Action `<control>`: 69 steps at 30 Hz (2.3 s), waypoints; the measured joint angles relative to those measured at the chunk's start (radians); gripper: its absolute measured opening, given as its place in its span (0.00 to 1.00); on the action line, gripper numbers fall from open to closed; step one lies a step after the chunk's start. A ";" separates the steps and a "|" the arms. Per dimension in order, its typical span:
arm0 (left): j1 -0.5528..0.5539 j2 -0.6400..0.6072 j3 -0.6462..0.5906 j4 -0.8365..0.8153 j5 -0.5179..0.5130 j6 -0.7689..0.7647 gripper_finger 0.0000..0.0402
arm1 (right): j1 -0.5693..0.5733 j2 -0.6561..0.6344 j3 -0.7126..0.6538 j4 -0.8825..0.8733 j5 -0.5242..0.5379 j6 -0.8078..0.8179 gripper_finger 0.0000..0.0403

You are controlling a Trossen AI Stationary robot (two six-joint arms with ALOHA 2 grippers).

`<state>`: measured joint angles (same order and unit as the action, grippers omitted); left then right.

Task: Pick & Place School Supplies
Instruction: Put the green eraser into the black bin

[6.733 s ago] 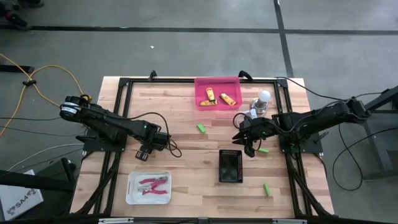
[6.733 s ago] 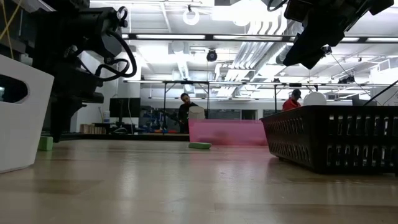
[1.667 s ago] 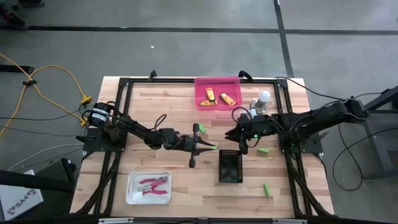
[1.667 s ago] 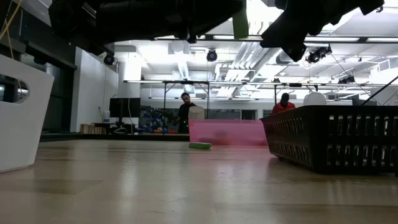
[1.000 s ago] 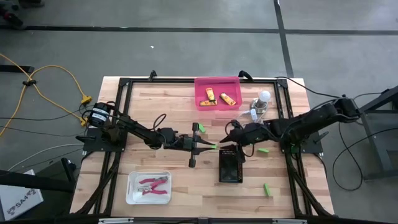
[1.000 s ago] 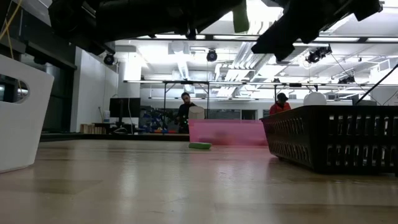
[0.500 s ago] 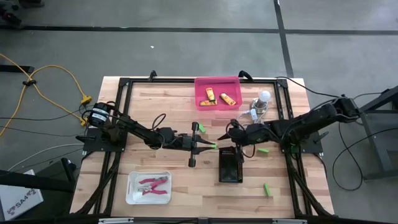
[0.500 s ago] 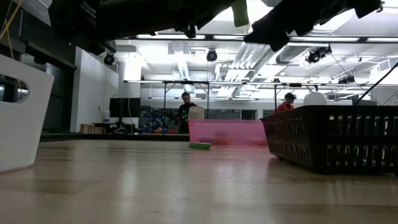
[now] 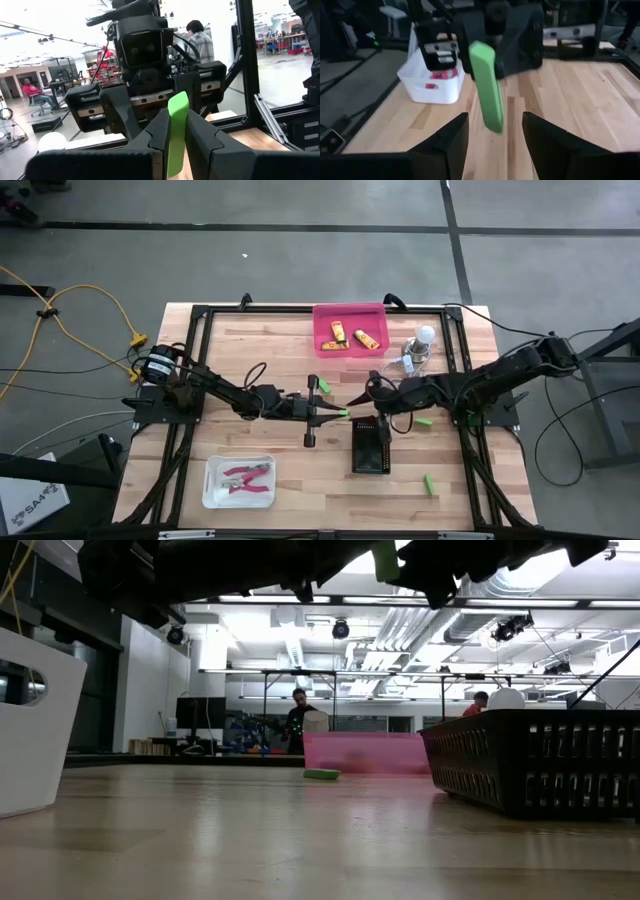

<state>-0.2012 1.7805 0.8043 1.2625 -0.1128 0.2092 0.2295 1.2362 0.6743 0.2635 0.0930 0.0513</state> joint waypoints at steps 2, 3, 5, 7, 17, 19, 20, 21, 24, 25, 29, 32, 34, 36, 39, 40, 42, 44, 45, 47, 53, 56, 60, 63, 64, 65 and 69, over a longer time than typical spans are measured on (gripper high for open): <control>0.002 0.000 0.000 -0.001 0.000 0.000 0.09 | 0.000 0.000 0.000 0.025 -0.015 0.000 0.44; 0.004 0.000 0.000 -0.001 0.000 0.000 0.09 | 0.000 0.000 0.000 0.037 -0.017 0.000 0.44; 0.007 0.000 0.000 0.000 0.000 0.000 0.09 | 0.000 0.000 0.000 0.054 -0.018 -0.001 0.44; 0.011 0.000 0.000 0.000 0.000 -0.004 0.09 | 0.000 0.000 0.000 0.060 -0.018 -0.003 0.44; 0.016 0.000 0.001 0.033 0.006 -0.007 0.09 | 0.000 0.000 0.000 0.082 -0.018 -0.007 0.43; 0.016 0.000 0.005 0.033 0.006 -0.008 0.09 | 0.000 0.000 0.000 0.104 -0.018 -0.023 0.43; 0.016 0.000 0.007 0.033 0.006 -0.008 0.09 | 0.000 0.000 0.000 0.114 -0.018 -0.028 0.43; 0.016 0.000 0.010 0.033 0.006 -0.008 0.09 | 0.000 0.000 0.000 0.121 -0.018 -0.029 0.43; 0.016 0.000 0.026 0.033 0.014 -0.008 0.09 | 0.000 0.000 0.000 0.123 -0.014 -0.030 0.43; 0.016 0.000 0.032 0.034 0.025 -0.008 0.09 | 0.000 0.000 0.000 0.123 -0.014 -0.030 0.43; 0.016 0.000 0.051 0.033 0.039 0.002 0.09 | 0.000 0.000 0.000 0.123 -0.013 -0.030 0.43; 0.016 0.000 0.053 0.032 0.039 0.005 0.09 | 0.000 0.000 0.000 0.123 -0.013 -0.030 0.43; 0.016 0.000 0.053 0.019 0.039 0.003 0.09 | 0.000 0.000 0.000 0.127 -0.013 -0.030 0.43; 0.016 0.000 0.053 0.006 0.039 0.003 0.09 | 0.000 0.000 0.000 0.134 -0.013 -0.030 0.43; 0.016 0.000 0.053 -0.001 0.038 0.003 0.09 | 0.000 0.000 0.000 0.135 -0.013 -0.030 0.43; 0.016 0.000 0.053 -0.003 0.038 0.002 0.09 | 0.000 0.000 0.000 0.135 -0.013 -0.030 0.43; 0.016 0.000 0.053 -0.006 0.036 0.002 0.09 | 0.000 0.000 0.000 0.136 -0.013 -0.030 0.41; 0.016 0.000 0.053 -0.005 0.030 0.002 0.09 | 0.000 0.000 0.000 0.136 -0.013 -0.030 0.38; 0.016 0.000 0.053 -0.006 0.030 0.002 0.09 | 0.000 0.000 0.000 0.136 -0.014 -0.030 0.37; 0.016 0.000 0.053 -0.006 0.030 0.000 0.09 | 0.000 0.000 0.000 0.136 -0.014 -0.029 0.33; 0.016 0.000 0.053 -0.005 0.029 0.000 0.09 | 0.000 0.000 0.000 0.136 -0.014 -0.029 0.22; 0.016 0.000 0.053 -0.005 0.030 0.009 0.09 | 0.000 0.000 0.000 0.135 -0.016 -0.029 0.17; 0.016 0.000 0.053 -0.005 0.029 0.007 0.09 | 0.000 0.000 0.000 0.134 -0.017 -0.030 0.12; 0.016 0.000 0.053 -0.005 0.029 0.007 0.09 | 0.000 0.000 0.000 0.133 -0.017 -0.030 0.09; 0.016 0.000 0.053 -0.005 0.029 0.007 0.09 | 0.000 0.000 0.000 0.133 -0.017 -0.030 0.09; 0.016 0.000 0.053 -0.005 0.029 0.007 0.09 | 0.000 0.000 0.000 0.133 -0.017 -0.030 0.09; 0.016 0.000 0.053 -0.005 0.029 0.007 0.09 | 0.000 0.000 0.000 0.133 -0.017 -0.030 0.09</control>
<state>-0.1852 1.7805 0.8574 1.2579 -0.0837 0.2165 0.2293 1.2362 0.6743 0.3964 0.0757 0.0216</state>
